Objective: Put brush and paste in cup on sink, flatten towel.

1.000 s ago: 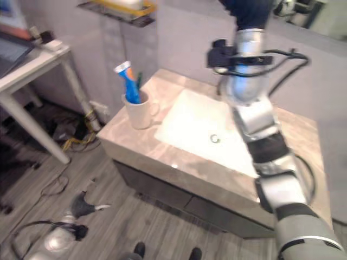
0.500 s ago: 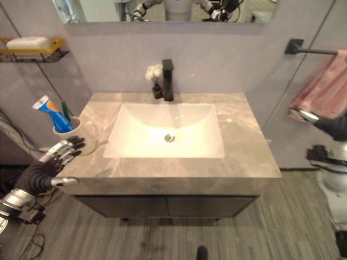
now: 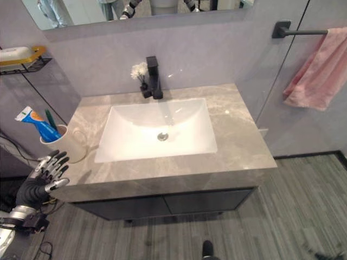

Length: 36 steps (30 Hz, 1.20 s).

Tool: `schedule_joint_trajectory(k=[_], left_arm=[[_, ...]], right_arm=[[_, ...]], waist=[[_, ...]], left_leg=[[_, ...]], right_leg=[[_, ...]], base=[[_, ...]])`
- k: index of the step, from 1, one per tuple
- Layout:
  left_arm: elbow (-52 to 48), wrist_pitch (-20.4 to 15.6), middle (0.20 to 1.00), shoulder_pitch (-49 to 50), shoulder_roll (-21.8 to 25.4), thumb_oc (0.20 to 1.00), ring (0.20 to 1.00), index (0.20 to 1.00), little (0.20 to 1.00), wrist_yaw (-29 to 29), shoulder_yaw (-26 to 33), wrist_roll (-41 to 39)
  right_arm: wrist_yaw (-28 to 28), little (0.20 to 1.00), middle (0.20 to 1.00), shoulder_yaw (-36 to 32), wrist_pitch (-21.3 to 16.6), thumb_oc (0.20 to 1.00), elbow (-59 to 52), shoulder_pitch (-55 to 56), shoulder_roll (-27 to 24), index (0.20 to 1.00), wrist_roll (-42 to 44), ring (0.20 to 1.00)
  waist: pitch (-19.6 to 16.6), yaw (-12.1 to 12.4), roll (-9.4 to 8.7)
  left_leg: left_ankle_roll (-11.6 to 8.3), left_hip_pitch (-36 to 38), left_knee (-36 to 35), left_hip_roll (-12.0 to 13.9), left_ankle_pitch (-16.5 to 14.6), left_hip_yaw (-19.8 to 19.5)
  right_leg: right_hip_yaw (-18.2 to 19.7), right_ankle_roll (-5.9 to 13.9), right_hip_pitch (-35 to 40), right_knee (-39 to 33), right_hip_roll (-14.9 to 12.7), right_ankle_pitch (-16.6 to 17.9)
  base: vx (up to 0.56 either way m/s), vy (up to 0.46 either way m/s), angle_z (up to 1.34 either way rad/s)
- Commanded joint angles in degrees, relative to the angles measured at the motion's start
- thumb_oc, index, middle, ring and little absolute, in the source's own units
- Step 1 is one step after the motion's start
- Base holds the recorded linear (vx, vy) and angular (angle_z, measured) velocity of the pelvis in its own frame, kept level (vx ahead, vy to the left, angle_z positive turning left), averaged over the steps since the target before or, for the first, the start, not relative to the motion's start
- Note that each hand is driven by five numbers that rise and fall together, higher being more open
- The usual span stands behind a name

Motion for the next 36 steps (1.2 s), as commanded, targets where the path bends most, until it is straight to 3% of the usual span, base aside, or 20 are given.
schedule_joint_trajectory(k=[1, 4, 6, 13, 21, 29, 33, 36], left_arm=[[0.55, -1.7, 0.2, -1.66, 2.69, 0.2, 0.2, 0.2, 0.2, 1.66, 3.24, -1.4], [2.07, -1.51, 0.2, -2.37, 2.54, 0.2, 0.2, 0.2, 0.2, 1.89, 3.18, -1.32], [4.54, -1.48, 0.2, -3.9, 4.77, 0.2, 0.2, 0.2, 0.2, 2.25, 3.05, 0.45], [6.61, -1.7, 0.2, -5.17, 7.43, 0.2, 0.2, 0.2, 0.2, 3.54, 4.13, 1.43], [8.54, -2.02, 0.2, -9.23, 10.41, 0.2, 0.2, 0.2, 0.2, 4.34, 3.12, 1.24], [5.9, -2.15, 0.2, -10.38, 9.52, 0.2, 0.2, 0.2, 0.2, 3.7, 1.53, 0.43], [4.55, -2.21, 0.2, -10.76, 10.96, 0.2, 0.2, 0.2, 0.2, 2.45, 1.7, -0.55], [5.04, -2.55, 0.2, -11.49, 11.54, 0.2, 0.2, 0.2, 0.2, 2.59, 1.25, -0.31]], right_arm=[[6.92, 1.0, 1.0, 1.96, 0.1, 1.0, -3.34, -3.74, 1.65, 1.0, 0.57, 1.0], [9.44, 1.0, 1.0, 6.75, 0.88, 1.0, -2.73, -4.2, 3.84, 1.0, -1.74, 1.0], [10.17, 1.0, 1.0, 13.67, 1.66, 1.0, -6.29, -5.08, 4.26, 1.0, -8.61, 1.0], [9.43, 1.0, 1.0, 12.48, 1.96, 1.0, -7.9, -5.45, 6.04, 1.0, -5.4, 1.0], [8.95, 1.0, 1.0, 14.77, 2.89, 1.0, -7.58, -5.99, 5.34, 1.0, -8.52, 1.0], [8.95, 1.0, 1.0, 13.83, 3.16, 1.0, -7.32, -6.12, 4.97, 1.0, -8.61, 1.0], [9.22, 1.0, 1.0, 13.35, 3.4, 1.0, -9.75, -6.22, 3.28, 1.0, -9.96, 1.0], [9.52, 1.0, 1.0, 14.14, 3.87, 1.0, -9.57, -7.68, 3.0, 1.0, -11.13, 1.0]], waist=[[0.22, 0.03, -2.66], [0.18, 0.19, -2.38], [0.29, 0.58, -2.05], [0.32, 0.43, -1.81], [1.38, 0.04, -1.95], [2.3, -0.38, -3.24], [3.38, -0.78, -3.31], [4.65, -0.72, -3.4]], left_leg=[[0.83, -2.14, 1.38, -1.32, 1.83, -2.97], [0.87, -2.04, 1.17, -1.49, 1.85, -3.07], [0.97, -2.47, 1.07, -1.77, 1.81, -3.14], [1.38, -3.74, 0.34, -2.44, 1.74, -2.89], [2.07, -4.42, 0.52, -3.5, 0.75, -2.71], [3.17, -6.84, 7.9, -4.95, -2.97, -3.13], [4.78, -8.97, 10.07, -7.28, -4.77, -2.36], [5.83, -10.02, 10.17, -8.08, -4.79, -0.8]], right_leg=[[-1.94, 4.34, 6.83, 0.47, -2.85, -6.06], [-2.18, 4.39, 6.87, 0.47, -2.92, -6.12], [-2.3, 4.6, 6.37, 0.47, -3.09, -6.0], [-1.77, 5.24, 4.51, 0.47, -3.49, -5.43], [-0.72, 5.89, 3.47, 0.47, -4.28, -5.05], [-0.12, 6.16, 4.62, 0.47, -6.26, -4.31], [2.0, 8.21, 2.01, 0.9, -9.23, -0.85], [3.19, 9.05, -2.35, 3.98, -9.89, 1.67]], base=[[0.0, 0.0, 0.0], [0.01, 0.003, 0.0], [0.03, 0.025, 0.04], [0.02, 0.021, 0.01], [0.02, 0.044, -0.02], [-0.02, 0.062, 0.01], [-0.1, 0.192, -0.03], [-0.18, 0.21, -0.22]])
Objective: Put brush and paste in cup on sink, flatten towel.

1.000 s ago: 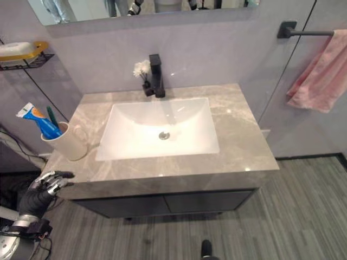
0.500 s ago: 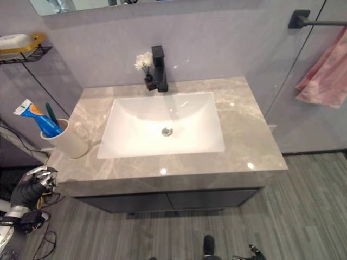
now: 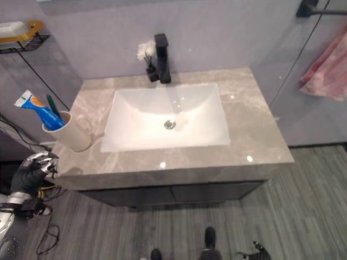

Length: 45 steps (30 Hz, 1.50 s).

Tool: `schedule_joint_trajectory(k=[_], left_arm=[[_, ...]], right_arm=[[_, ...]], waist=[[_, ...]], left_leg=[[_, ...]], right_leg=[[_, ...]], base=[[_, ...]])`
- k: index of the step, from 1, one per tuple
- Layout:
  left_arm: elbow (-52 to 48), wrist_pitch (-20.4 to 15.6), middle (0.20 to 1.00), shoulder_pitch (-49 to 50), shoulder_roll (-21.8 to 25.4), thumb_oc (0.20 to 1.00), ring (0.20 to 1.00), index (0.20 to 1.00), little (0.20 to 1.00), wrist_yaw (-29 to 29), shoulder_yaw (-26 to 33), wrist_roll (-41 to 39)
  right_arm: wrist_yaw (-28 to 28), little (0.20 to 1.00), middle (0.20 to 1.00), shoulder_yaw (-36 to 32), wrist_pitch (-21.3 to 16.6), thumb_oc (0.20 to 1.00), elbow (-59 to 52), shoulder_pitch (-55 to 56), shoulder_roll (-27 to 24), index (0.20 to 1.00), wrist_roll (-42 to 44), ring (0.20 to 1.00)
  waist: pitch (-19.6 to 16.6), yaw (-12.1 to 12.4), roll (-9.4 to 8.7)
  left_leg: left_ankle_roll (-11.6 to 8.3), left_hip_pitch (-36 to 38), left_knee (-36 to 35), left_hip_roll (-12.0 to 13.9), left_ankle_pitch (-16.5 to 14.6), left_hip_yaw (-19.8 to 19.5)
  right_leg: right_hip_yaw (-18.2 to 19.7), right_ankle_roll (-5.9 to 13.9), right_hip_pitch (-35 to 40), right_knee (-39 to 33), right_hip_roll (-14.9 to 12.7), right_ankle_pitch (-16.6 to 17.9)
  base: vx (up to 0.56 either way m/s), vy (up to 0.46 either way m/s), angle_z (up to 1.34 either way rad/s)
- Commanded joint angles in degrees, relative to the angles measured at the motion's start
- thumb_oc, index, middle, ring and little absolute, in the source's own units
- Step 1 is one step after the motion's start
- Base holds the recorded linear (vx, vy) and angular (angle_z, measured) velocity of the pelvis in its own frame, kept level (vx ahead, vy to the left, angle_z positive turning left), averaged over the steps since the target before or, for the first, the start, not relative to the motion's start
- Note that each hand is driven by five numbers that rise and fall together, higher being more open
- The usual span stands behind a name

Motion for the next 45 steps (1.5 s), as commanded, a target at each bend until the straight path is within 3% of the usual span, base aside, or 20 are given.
schedule_joint_trajectory(k=[1, 2, 4, 9, 10, 11, 13, 16, 18, 21, 27, 38, 45], left_arm=[[-1.44, -3.35, 0.2, -1.63, 4.25, 0.2, 0.2, 0.2, 0.2, 0.42, 1.76, -0.63], [-0.76, -3.19, 0.2, -1.91, 4.36, 0.2, 0.2, 0.2, 0.2, -0.03, 1.44, -0.77], [-0.19, -3.1, 0.2, -2.3, 4.62, 0.2, 0.2, 0.2, 0.2, -0.06, 1.24, -0.94], [0.29, -3.15, 0.2, -4.49, 2.07, 0.2, 0.2, 0.2, 0.2, -0.02, -0.67, -0.76], [-0.23, -3.08, 0.2, -5.56, 1.33, 0.2, 0.2, 0.2, 0.2, -0.7, -2.3, -1.21], [-0.25, -3.11, 0.2, -6.17, 1.19, 0.2, 0.2, 0.2, 0.2, -0.72, -3.12, -1.31], [-0.33, -2.73, 0.2, -7.36, 1.02, 0.2, 0.2, 0.2, 0.2, -0.61, -4.8, -1.2], [-0.8, -2.65, 0.2, -7.19, 0.94, 0.2, 0.2, 0.2, 0.2, -0.1, -5.64, -1.3], [-1.78, -2.66, 0.2, -6.37, 0.19, 0.2, 0.2, 0.2, 0.2, -0.1, -5.04, -1.16], [-3.57, -2.32, 0.2, -3.92, -0.63, 0.2, 0.2, 0.2, 0.2, -1.99, -4.74, -1.53], [-4.81, -2.32, 0.2, -0.52, -0.53, 0.2, 0.2, 0.2, 0.2, -2.08, -2.24, -1.92], [-7.17, -2.16, 0.2, 0.2, 0.27, 0.2, 0.2, 0.2, 0.2, -2.03, -2.61, -3.09], [-7.94, -1.6, 0.2, 1.55, -1.04, 0.2, 0.2, 0.2, 0.2, -2.75, -4.72, -3.18]], right_arm=[[0.05, 1.0, 1.0, 2.25, -0.19, 1.0, 1.18, -4.05, -0.61, 1.0, -1.78, 1.0], [0.55, 1.0, 1.0, 4.04, -0.45, 1.0, 1.18, -3.45, -0.15, 1.0, -2.13, 1.0], [0.88, 1.0, 1.0, 5.62, -0.6, 1.0, 1.41, -2.97, 0.06, 1.0, -2.68, 1.0], [0.97, 1.0, 1.0, 5.86, -0.52, 1.0, 2.09, -2.67, -0.39, 1.0, -2.71, 1.0], [0.47, 1.0, 1.0, 3.89, -0.54, 1.0, 2.65, -2.51, -1.88, 1.0, -1.05, 1.0], [0.19, 1.0, 1.0, 3.31, -0.52, 1.0, 2.81, -2.66, -2.49, 1.0, -0.81, 1.0], [-1.16, 1.0, 1.0, 0.73, -0.49, 1.0, 3.63, -2.14, -2.88, 1.0, 1.02, 1.0], [-2.25, 1.0, 1.0, 0.21, -0.48, 1.0, 4.28, -1.79, -3.06, 1.0, 0.68, 1.0], [-1.82, 1.0, 1.0, 1.12, -0.23, 1.0, 4.91, -2.35, -3.18, 1.0, -0.04, 1.0], [-1.08, 1.0, 1.0, 2.35, 0.15, 1.0, 5.7, -3.13, -3.07, 1.0, -3.25, 1.0], [0.27, 1.0, 1.0, 5.79, -0.33, 1.0, 2.43, -2.84, -1.78, 1.0, -6.42, 1.0], [0.07, 1.0, 1.0, 7.89, -0.08, 1.0, 4.39, -3.81, -1.19, 1.0, -7.42, 1.0], [-0.3, 1.0, 1.0, 8.09, -0.4, 1.0, 3.91, -4.13, -1.79, 1.0, -6.65, 1.0]], waist=[[1.38, -0.71, 0.76], [0.94, -1.17, 1.23], [0.5, -1.21, 1.17], [0.29, -1.0, 0.54], [1.39, -1.02, -0.1], [1.79, -0.83, -0.15], [1.51, -1.43, -0.17], [0.71, -1.12, -0.03], [0.95, -0.56, 0.56], [-0.5, -0.88, 1.68], [-1.58, -0.18, 1.61], [-1.38, 0.71, 0.84], [-0.15, 0.41, 1.36]], left_leg=[[1.86, -5.96, 9.01, 1.29, -3.99, -1.53], [2.38, -5.32, 7.66, 0.96, -3.33, -1.32], [2.55, -4.72, 6.33, 0.18, -2.78, -1.34], [1.36, -4.98, 9.08, -0.34, -2.86, -2.09], [-0.77, -8.74, 19.15, -0.05, -2.29, -3.51], [-1.86, -10.15, 21.35, 0.09, -1.08, -4.77], [-2.23, -11.22, 16.39, 3.79, 0.4, -4.03], [-3.7, -12.55, 10.78, 7.47, 5.37, -7.53], [-3.56, -10.07, 9.83, 6.64, 4.15, -10.85], [-2.61, -5.8, 5.22, 5.05, 3.33, -8.83], [-0.97, -4.85, 4.07, 3.33, 1.75, -6.05], [-0.85, -5.06, 1.12, 3.49, 2.81, -5.25], [-1.25, -4.69, 0.59, 3.86, 3.2, -5.5]], right_leg=[[-0.83, 3.81, 0.4, 9.03, 1.42, -5.22], [-0.94, 2.1, -0.67, 12.35, 6.27, -9.39], [-2.0, 0.44, -0.49, 13.11, 8.77, -11.72], [-1.61, -2.06, 2.46, 9.13, 9.55, -11.67], [-2.24, -3.19, 4.83, 7.52, 9.07, -12.01], [-2.49, -3.53, 5.8, 6.9, 9.05, -12.15], [-3.86, -3.1, 7.56, 5.39, 7.84, -12.62], [-3.2, -2.21, 8.28, 5.52, 6.76, -13.01], [-1.64, -1.88, 8.47, 6.66, 6.58, -13.6], [0.13, -0.68, 8.95, 6.14, 5.49, -12.11], [1.89, 0.79, 9.13, 2.86, 3.58, -10.15], [1.93, 1.47, 7.83, 0.32, 3.43, -8.72], [1.7, 1.1, 7.48, 0.35, 4.0, -9.01]], base=[[-0.18, 0.201, -0.64], [-0.09, 0.148, -0.87], [0.0, 0.05, -0.79], [0.05, -0.083, 0.09], [0.09, -0.106, 0.6], [0.13, -0.088, 0.58], [0.12, 0.071, 0.6], [0.16, 0.145, 0.14], [0.15, 0.179, -0.34], [0.17, 0.263, -0.75], [0.06, 0.134, -0.28], [0.01, 0.005, -0.03], [0.01, -0.03, 0.0]])
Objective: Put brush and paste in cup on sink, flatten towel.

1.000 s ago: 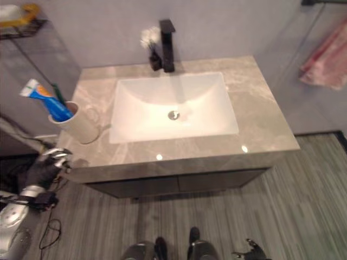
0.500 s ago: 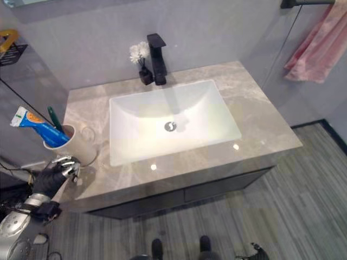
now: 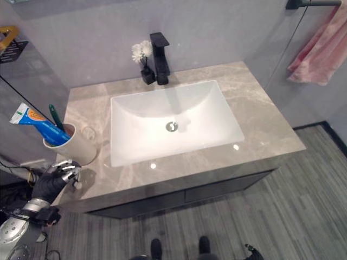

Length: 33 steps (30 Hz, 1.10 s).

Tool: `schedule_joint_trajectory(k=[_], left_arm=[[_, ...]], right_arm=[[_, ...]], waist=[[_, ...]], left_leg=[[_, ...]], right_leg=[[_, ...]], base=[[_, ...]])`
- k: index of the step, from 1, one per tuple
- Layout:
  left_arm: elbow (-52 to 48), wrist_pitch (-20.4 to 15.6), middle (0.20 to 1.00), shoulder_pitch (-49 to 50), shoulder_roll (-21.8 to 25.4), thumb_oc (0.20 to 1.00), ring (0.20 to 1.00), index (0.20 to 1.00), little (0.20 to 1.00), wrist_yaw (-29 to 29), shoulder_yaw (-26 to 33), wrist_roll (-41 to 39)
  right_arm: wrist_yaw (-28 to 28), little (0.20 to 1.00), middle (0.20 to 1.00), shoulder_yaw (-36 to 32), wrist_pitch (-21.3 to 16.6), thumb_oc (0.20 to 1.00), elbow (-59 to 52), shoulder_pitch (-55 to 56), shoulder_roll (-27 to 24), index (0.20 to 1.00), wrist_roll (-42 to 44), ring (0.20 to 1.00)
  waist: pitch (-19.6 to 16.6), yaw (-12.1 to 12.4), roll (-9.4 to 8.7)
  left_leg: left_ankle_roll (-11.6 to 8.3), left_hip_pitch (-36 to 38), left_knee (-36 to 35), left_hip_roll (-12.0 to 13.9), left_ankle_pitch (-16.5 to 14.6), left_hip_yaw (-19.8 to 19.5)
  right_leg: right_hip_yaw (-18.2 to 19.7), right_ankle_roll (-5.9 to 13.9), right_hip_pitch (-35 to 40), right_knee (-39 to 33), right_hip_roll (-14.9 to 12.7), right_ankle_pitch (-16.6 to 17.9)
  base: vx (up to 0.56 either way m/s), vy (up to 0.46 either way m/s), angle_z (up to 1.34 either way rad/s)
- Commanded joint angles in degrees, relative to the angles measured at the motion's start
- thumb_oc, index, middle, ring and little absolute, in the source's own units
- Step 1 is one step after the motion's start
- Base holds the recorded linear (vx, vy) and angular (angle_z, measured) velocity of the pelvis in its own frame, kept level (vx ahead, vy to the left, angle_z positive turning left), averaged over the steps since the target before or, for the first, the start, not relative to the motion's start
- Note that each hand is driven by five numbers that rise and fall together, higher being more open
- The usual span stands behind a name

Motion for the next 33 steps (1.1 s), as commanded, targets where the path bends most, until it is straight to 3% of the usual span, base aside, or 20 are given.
schedule_joint_trajectory(k=[1, 17, 33], left_arm=[[-1.01, -1.97, 0.2, -3.48, 0.36, 0.2, 0.2, 0.2, 0.2, 0.05, 0.77, -2.02], [5.27, -3.58, 0.2, -12.24, 0.38, 0.2, 0.2, 0.2, 0.2, 4.68, -1.0, 1.32], [13.38, -4.95, 0.2, -22.32, 3.98, 0.2, 0.2, 0.2, 0.2, 9.35, -0.52, 3.67]], right_arm=[[-0.69, 1.0, 1.0, 1.09, -0.76, 1.0, 0.15, -2.88, -1.68, 1.0, 0.63, 1.0], [-2.09, 1.0, 1.0, 1.7, -0.74, 1.0, -1.09, -5.37, -2.56, 1.0, 3.23, 1.0], [-1.92, 1.0, 1.0, 2.11, -0.21, 1.0, -1.78, -6.33, -2.63, 1.0, 4.75, 1.0]], waist=[[2.01, -0.64, -0.23], [3.71, -1.56, 0.44], [4.77, -2.56, -0.16]], left_leg=[[-0.79, -1.15, 1.85, 0.69, -0.48, 0.49], [-1.72, -7.66, 0.19, 1.5, 2.3, 0.71], [-1.63, -8.94, 0.19, 1.14, 1.89, 0.71]], right_leg=[[-2.13, 3.26, 0.26, 0.84, -2.01, -0.77], [-1.36, 3.28, -7.37, 0.37, -1.29, 1.51], [-0.88, 3.51, -8.8, 0.55, -1.84, 1.83]], base=[[-0.05, -0.029, -0.01], [-0.03, -0.002, -0.01], [0.01, 0.008, -0.01]])
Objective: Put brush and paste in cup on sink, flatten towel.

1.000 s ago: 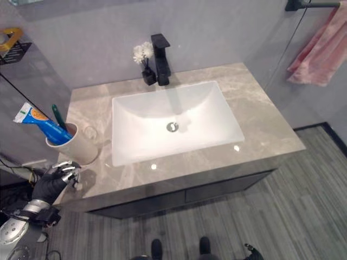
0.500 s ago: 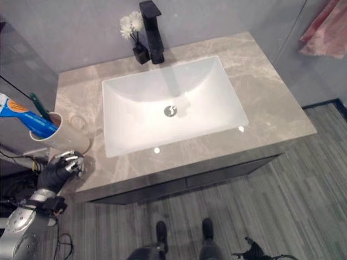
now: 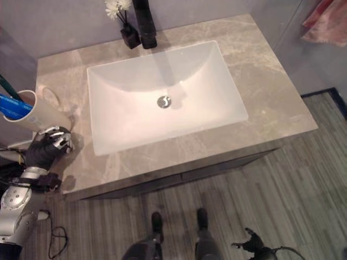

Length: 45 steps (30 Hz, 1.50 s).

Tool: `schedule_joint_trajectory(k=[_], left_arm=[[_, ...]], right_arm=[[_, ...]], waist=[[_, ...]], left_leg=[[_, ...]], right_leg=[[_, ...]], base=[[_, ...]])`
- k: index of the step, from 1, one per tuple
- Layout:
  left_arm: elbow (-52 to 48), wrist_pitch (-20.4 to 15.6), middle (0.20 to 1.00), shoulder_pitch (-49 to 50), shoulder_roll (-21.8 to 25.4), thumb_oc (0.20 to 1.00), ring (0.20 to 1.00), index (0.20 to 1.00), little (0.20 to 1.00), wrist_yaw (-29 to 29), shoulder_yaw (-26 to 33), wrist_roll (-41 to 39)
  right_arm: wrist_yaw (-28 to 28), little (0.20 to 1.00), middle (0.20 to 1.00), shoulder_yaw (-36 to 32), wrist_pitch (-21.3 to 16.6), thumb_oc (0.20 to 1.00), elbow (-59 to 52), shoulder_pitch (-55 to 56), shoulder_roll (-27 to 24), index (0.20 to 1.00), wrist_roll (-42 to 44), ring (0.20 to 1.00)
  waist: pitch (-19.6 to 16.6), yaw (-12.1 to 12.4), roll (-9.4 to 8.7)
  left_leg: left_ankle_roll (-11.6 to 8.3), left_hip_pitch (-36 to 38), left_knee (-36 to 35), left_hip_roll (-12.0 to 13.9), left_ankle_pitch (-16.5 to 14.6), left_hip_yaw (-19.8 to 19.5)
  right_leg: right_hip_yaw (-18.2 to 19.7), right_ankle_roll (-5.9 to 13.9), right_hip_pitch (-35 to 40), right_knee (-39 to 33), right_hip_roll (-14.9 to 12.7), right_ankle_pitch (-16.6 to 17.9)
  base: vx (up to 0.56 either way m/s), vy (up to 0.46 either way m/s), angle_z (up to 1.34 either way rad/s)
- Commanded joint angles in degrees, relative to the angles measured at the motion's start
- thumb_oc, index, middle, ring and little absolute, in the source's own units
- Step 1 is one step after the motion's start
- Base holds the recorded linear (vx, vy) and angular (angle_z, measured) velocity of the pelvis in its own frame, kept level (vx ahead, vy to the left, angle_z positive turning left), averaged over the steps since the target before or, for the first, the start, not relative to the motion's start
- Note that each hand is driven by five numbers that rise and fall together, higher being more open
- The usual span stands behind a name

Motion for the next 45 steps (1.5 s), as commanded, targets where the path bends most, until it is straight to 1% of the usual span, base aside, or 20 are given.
schedule_joint_trajectory(k=[1, 7, 8, 13, 14, 16, 22, 25, 29, 33, 41, 45], left_arm=[[4.0, -1.32, 0.2, -2.89, 1.69, 0.2, 0.2, 0.2, 0.2, 2.31, 0.2, 1.68], [0.23, -0.6, 0.2, 0.52, 1.51, 0.2, 0.2, 0.2, 0.2, -0.06, -0.01, 1.34], [-0.92, -0.37, 0.2, 2.69, 1.24, 0.2, 0.2, 0.2, 0.2, -1.11, 0.37, 1.21], [-2.64, -0.08, 0.2, 6.92, 1.11, 0.2, 0.2, 0.2, 0.2, -2.42, 2.12, 1.06], [-2.33, -0.3, 0.2, 8.65, 0.98, 0.2, 0.2, 0.2, 0.2, -2.38, 3.76, 0.75], [-1.8, -0.5, 0.2, 9.16, 1.57, 0.2, 0.2, 0.2, 0.2, -2.29, 4.98, 0.62], [0.48, -0.9, 0.2, 7.33, 4.44, 0.2, 0.2, 0.2, 0.2, -1.18, 6.31, 0.27], [0.72, -1.82, 0.2, 5.96, 4.83, 0.2, 0.2, 0.2, 0.2, 0.68, 6.97, 1.53], [0.79, -2.18, 0.2, 4.9, 4.25, 0.2, 0.2, 0.2, 0.2, 1.79, 6.71, 2.83], [2.71, -2.71, 0.2, 1.93, 5.04, 0.2, 0.2, 0.2, 0.2, 3.14, 6.74, 3.51], [5.58, -3.63, 0.2, -1.6, 6.19, 0.2, 0.2, 0.2, 0.2, 5.9, 7.5, 4.7], [6.54, -4.05, 0.2, -4.71, 8.08, 0.2, 0.2, 0.2, 0.2, 7.18, 7.15, 5.07]], right_arm=[[-0.4, 1.0, 1.0, 1.68, -0.18, 1.0, -1.26, -1.7, -1.25, 1.0, 1.61, 1.0], [-0.19, 1.0, 1.0, 1.79, -0.05, 1.0, -1.07, -1.63, -0.8, 1.0, 1.46, 1.0], [-0.12, 1.0, 1.0, 1.75, -0.07, 1.0, -0.69, -1.68, -0.68, 1.0, 1.29, 1.0], [0.1, 1.0, 1.0, 1.65, -0.11, 1.0, -0.65, -1.62, -0.75, 1.0, 0.66, 1.0], [0.07, 1.0, 1.0, 1.73, -0.28, 1.0, -0.39, -1.76, -0.96, 1.0, 0.06, 1.0], [0.02, 1.0, 1.0, 1.28, -0.26, 1.0, -0.19, -1.53, -1.4, 1.0, 0.16, 1.0], [-0.2, 1.0, 1.0, 0.96, -0.21, 1.0, -0.31, -1.37, -2.09, 1.0, 0.62, 1.0], [-2.66, 1.0, 1.0, -0.71, -0.87, 1.0, -3.57, -1.13, -3.37, 1.0, 0.1, 1.0], [-3.14, 1.0, 1.0, -1.41, -0.9, 1.0, -3.17, -1.27, -3.47, 1.0, 0.16, 1.0], [-3.16, 1.0, 1.0, -1.01, -0.99, 1.0, -3.59, -1.94, -3.58, 1.0, 0.68, 1.0], [-3.23, 1.0, 1.0, -0.4, -1.74, 1.0, -6.69, -2.03, -3.03, 1.0, 1.45, 1.0], [-3.61, 1.0, 1.0, -0.53, -2.01, 1.0, -6.46, -2.19, -2.63, 1.0, 2.45, 1.0]], waist=[[0.52, -1.54, -0.29], [0.16, -1.25, -0.5], [-0.06, -1.02, -0.49], [-0.34, -0.56, -0.44], [-0.32, 0.08, -0.39], [-0.09, 0.42, -0.34], [0.57, 0.55, -0.55], [1.51, 0.29, -0.58], [2.62, 0.03, -0.87], [3.4, -0.46, -1.14], [3.49, -1.06, -1.22], [3.58, -1.34, -1.42]], left_leg=[[-1.21, 1.16, 0.17, 0.19, -0.63, -0.49], [-1.09, 2.31, 0.17, 0.19, -1.1, -0.7], [-1.04, 2.75, 0.17, 0.15, -1.27, -0.63], [-0.93, 3.46, 0.17, -0.01, -1.6, -0.65], [-0.89, 3.46, 0.17, -0.04, -1.56, -0.86], [-0.91, 2.89, 0.17, -0.02, -1.41, -1.1], [-1.01, 1.41, 0.17, 0.24, -0.85, -1.24], [-1.01, 0.08, 0.21, 0.11, -0.5, -1.3], [-0.8, -1.38, 1.89, 0.05, -1.04, -0.92], [-0.76, -3.67, 4.33, -0.05, -1.86, -0.82], [-0.83, -4.98, 3.01, -0.23, -1.06, -0.21], [-0.96, -5.23, 1.79, -0.17, -0.35, -0.25]], right_leg=[[-1.82, 4.02, 1.96, 0.48, -2.97, -0.97], [-1.88, 4.03, 3.17, 0.48, -3.0, -1.51], [-1.89, 4.01, 3.63, 0.4, -3.03, -1.67], [-2.06, 3.99, 4.31, 0.3, -3.11, -1.98], [-2.33, 4.02, 4.42, 0.3, -3.07, -2.14], [-2.59, 4.05, 3.95, 0.3, -3.04, -2.12], [-2.54, 4.07, 2.52, 0.3, -2.84, -1.6], [-2.21, 4.15, 1.13, 0.3, -2.74, -1.04], [-1.56, 4.2, 0.12, 0.3, -2.99, -0.47], [-0.71, 4.17, -1.08, 0.3, -3.27, -0.13], [0.28, 4.35, -3.4, 0.3, -3.36, 0.55], [0.3, 4.51, -4.26, 0.3, -3.07, 0.66]], base=[[0.0, 0.0, 0.0], [0.03, 0.002, 0.0], [0.03, 0.004, 0.01], [0.01, 0.002, 0.0], [0.0, 0.0, 0.0], [-0.02, -0.001, 0.02], [-0.02, -0.007, 0.05], [-0.04, 0.009, -0.01], [0.0, 0.005, -0.02], [-0.01, 0.009, -0.11], [0.01, 0.015, -0.06], [0.01, -0.007, -0.05]])
